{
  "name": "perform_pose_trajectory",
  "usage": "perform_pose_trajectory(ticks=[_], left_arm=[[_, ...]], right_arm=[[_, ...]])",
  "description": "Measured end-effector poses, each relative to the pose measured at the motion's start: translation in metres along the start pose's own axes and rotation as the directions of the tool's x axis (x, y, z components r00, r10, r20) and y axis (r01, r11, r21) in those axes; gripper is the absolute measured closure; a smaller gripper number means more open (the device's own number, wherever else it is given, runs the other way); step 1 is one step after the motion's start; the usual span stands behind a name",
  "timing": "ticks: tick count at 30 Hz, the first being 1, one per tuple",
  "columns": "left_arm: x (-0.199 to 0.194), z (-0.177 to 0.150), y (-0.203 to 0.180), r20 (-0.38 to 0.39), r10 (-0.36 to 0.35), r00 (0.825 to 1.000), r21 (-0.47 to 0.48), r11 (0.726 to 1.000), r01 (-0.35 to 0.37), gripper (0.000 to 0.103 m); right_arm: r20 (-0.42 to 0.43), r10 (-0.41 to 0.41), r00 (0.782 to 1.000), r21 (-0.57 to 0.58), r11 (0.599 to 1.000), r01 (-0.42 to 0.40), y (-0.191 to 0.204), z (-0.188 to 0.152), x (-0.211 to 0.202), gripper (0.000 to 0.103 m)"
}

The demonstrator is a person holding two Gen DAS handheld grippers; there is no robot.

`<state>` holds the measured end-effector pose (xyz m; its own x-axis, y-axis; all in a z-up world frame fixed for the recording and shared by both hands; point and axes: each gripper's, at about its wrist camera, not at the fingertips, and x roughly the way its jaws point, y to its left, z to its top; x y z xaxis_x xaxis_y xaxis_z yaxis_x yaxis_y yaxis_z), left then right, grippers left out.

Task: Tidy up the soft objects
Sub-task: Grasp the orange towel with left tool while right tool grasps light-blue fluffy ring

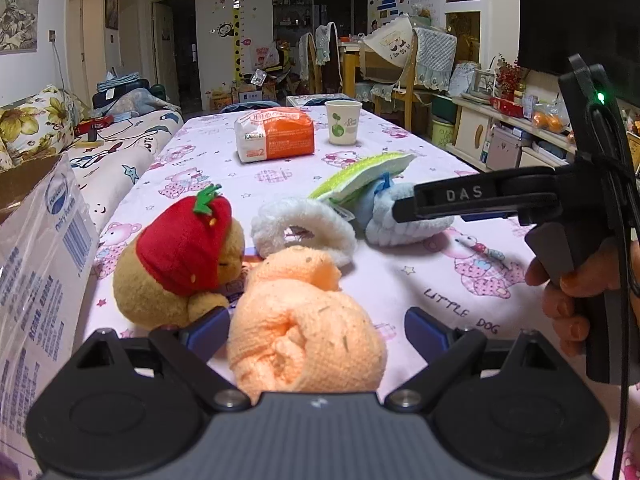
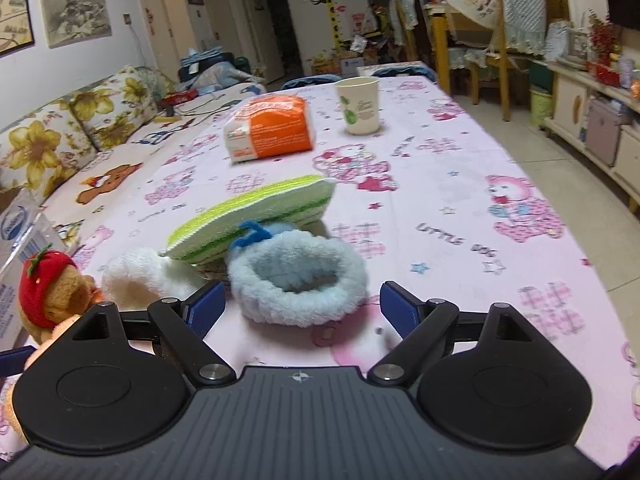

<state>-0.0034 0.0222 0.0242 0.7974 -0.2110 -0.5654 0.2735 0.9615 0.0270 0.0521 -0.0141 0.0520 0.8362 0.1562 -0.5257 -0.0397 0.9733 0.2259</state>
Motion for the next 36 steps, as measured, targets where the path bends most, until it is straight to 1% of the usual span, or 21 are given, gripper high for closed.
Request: perform_pose_trajectory(ticks=[1,7,10,12,17,18,19,21,22,23,25,28,31,36], left_arm=[[0.001,0.0,0.0,-0.003,0.0,1.0,-0.002,1.0,0.0,0.009],[0.006,0.0,0.002,-0.028,0.009,1.0,-0.011,1.0,-0.01,0.013],[0.01,-0.001,0.003,-0.045,0.021,0.999,-0.008,1.0,-0.022,0.02],[0.011,-0.001,0.005,-0.055,0.029,0.998,-0.008,1.0,-0.03,0.027],[0.013,0.001,0.007,-0.062,0.023,0.998,-0.015,1.0,-0.024,0.031],[0.013,0.001,0.008,-0.063,0.02,0.998,-0.017,1.0,-0.021,0.032],[0.013,0.001,0.008,-0.063,0.016,0.998,-0.022,1.0,-0.018,0.033],[0.013,0.002,0.01,-0.064,0.011,0.998,-0.032,0.999,-0.013,0.035],[0.013,0.002,0.01,-0.065,0.007,0.998,-0.034,0.999,-0.009,0.035],[0.013,0.003,0.01,-0.065,0.004,0.998,-0.035,0.999,-0.007,0.036],[0.014,0.003,0.011,-0.065,-0.002,0.998,-0.043,0.999,-0.001,0.037],[0.013,0.005,0.012,-0.061,-0.023,0.998,-0.065,0.998,0.019,0.038],[0.01,0.007,0.012,-0.054,-0.036,0.998,-0.073,0.997,0.032,0.038],[0.003,0.011,0.018,-0.019,-0.053,0.998,-0.104,0.993,0.05,0.038]], right_arm=[[-0.004,0.007,1.0,-0.007,1.0,-0.007,0.002,0.001,0.001,0.0],[-0.04,-0.028,0.999,-0.036,0.999,0.027,0.007,-0.002,0.014,0.0],[-0.045,-0.025,0.999,-0.036,0.999,0.024,0.007,-0.002,0.021,0.0],[-0.037,-0.031,0.999,-0.041,0.999,0.03,0.008,-0.002,0.025,0.0],[-0.017,-0.048,0.999,-0.039,0.998,0.047,0.008,0.001,0.03,0.0],[-0.012,-0.051,0.999,-0.04,0.998,0.051,0.007,0.001,0.03,0.003],[-0.008,-0.055,0.998,-0.045,0.997,0.055,0.008,0.001,0.03,0.011],[-0.004,-0.062,0.998,-0.06,0.996,0.062,0.009,0.001,0.031,0.019],[-0.001,-0.062,0.998,-0.068,0.996,0.062,0.01,0.001,0.031,0.026],[0.002,-0.064,0.998,-0.077,0.995,0.064,0.012,0.001,0.032,0.031],[0.008,-0.069,0.998,-0.089,0.994,0.069,0.011,0.002,0.03,0.048],[0.015,-0.071,0.997,-0.093,0.993,0.072,0.011,0.002,0.03,0.059],[0.018,-0.075,0.997,-0.108,0.991,0.077,0.012,0.002,0.029,0.066],[0.01,-0.075,0.997,-0.099,0.992,0.075,0.01,0.002,0.025,0.069]])
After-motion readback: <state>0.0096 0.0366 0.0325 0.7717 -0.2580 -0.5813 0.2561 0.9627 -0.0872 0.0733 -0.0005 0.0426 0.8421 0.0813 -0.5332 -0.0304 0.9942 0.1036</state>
